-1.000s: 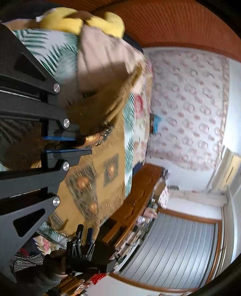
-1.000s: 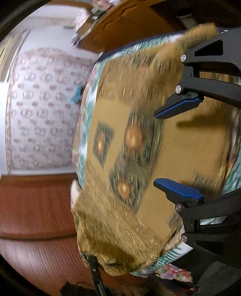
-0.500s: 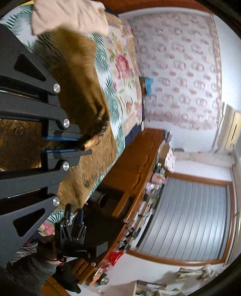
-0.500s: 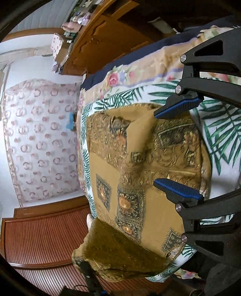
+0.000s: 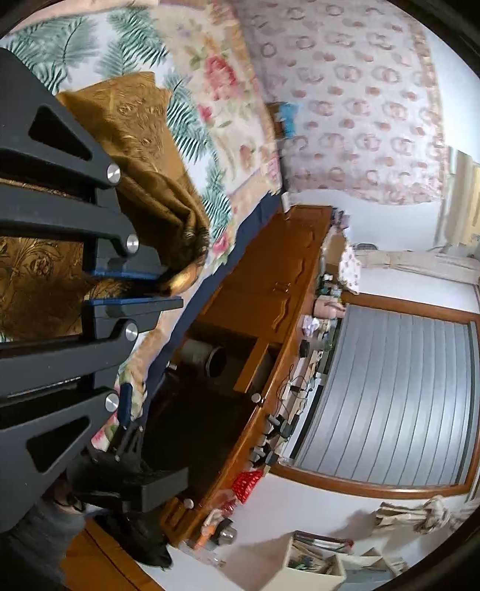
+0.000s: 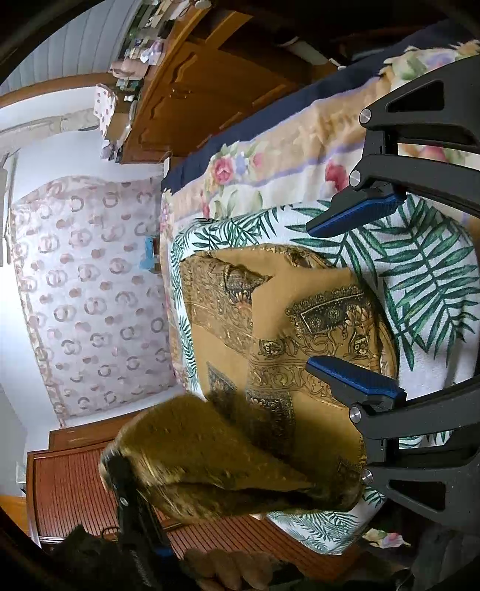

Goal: Fold small clothes
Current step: 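Open the left tool and release the folded shirt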

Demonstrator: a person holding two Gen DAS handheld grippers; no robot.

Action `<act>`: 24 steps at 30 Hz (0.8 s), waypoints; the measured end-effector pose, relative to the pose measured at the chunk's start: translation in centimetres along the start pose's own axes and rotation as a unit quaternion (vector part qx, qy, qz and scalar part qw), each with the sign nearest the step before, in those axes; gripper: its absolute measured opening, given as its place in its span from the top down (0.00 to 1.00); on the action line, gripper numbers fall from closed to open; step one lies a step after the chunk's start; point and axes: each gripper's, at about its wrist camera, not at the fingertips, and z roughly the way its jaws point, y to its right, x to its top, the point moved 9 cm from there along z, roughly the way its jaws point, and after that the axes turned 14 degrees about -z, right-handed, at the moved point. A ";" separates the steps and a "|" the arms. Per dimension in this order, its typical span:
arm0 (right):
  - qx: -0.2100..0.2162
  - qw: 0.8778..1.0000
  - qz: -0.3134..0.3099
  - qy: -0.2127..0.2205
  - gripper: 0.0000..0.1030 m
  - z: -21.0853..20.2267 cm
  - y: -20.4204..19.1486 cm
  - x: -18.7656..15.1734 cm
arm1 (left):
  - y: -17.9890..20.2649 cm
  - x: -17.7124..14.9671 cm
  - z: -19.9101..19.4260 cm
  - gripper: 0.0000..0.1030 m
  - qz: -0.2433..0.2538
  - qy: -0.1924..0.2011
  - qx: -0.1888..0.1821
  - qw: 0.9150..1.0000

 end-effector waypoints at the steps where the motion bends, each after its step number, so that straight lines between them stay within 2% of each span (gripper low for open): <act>1: 0.000 1.000 0.001 0.001 0.33 0.0 0.0 -0.1 | -0.1 -0.3 0.3 0.93 -0.008 -0.011 -0.003 1.000; 2: 0.000 1.000 0.003 0.001 0.33 0.0 0.0 -0.3 | -0.2 -0.5 0.5 0.92 -0.009 -0.016 0.000 1.000; 4: 0.001 1.000 0.004 -0.001 0.33 0.1 0.3 -0.4 | -0.6 -1.0 0.5 0.82 0.001 -0.016 0.019 1.000; 5: 0.000 1.000 0.004 -0.002 0.33 0.1 0.4 -0.5 | -0.9 -1.1 0.3 0.74 0.004 -0.015 0.024 1.000; 8: -0.002 1.000 0.006 -0.003 0.33 0.0 0.6 -0.3 | -2.1 -1.5 -0.3 0.59 -0.002 -0.013 0.031 0.999; 12: -0.004 1.000 0.008 0.002 0.33 -0.6 0.4 0.2 | -4.0 -2.2 -0.9 0.56 0.001 -0.011 0.060 0.998; 13: -0.003 1.000 0.007 0.003 0.33 -0.6 0.3 0.4 | -4.8 -2.5 -1.1 0.49 0.006 -0.013 0.074 0.997; 14: -0.004 1.000 0.005 0.003 0.33 -0.4 0.2 0.5 | -5.6 -2.8 -1.4 0.33 0.009 -0.008 0.084 0.996; 15: -0.003 1.000 0.003 0.003 0.33 -0.3 0.2 0.7 | -6.2 -3.0 -1.5 0.24 0.010 -0.005 0.090 0.996; 24: 0.017 0.999 -0.029 0.003 0.33 2.2 -1.3 4.2 | -14.2 -5.5 -4.2 0.24 -0.039 0.002 0.144 0.989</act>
